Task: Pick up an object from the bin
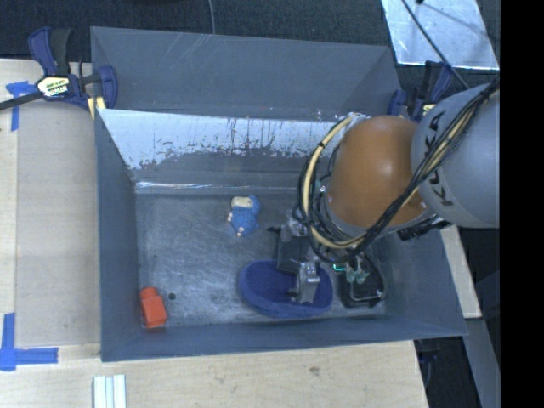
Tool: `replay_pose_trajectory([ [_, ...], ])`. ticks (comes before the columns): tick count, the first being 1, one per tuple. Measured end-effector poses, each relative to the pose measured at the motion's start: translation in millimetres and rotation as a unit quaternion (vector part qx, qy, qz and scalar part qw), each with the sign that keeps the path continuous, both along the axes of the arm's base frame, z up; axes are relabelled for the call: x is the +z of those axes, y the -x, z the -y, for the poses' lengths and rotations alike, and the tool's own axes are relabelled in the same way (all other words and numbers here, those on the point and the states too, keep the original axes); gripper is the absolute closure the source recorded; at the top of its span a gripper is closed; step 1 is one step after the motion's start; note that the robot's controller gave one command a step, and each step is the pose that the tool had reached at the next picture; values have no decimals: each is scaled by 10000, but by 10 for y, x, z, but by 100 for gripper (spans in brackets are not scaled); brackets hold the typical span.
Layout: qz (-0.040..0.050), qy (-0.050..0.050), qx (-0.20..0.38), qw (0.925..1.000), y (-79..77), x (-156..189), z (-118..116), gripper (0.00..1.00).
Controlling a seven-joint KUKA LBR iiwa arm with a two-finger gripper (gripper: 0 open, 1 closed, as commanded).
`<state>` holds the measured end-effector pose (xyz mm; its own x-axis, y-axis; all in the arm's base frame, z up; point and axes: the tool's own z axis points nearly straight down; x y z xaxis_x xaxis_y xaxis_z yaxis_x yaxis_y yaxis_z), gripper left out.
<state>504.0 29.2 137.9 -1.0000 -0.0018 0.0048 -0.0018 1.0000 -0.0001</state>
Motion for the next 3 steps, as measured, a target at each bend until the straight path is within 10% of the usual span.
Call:
replay_pose_trajectory([
  [1, 69, -9, 2212, 9752, 161, -629, 381, 0],
  [2, 93, -7, 2205, 9753, 144, -600, 372, 100],
  [3, 63, 8, 3952, 9186, 118, 870, 434, 100],
])
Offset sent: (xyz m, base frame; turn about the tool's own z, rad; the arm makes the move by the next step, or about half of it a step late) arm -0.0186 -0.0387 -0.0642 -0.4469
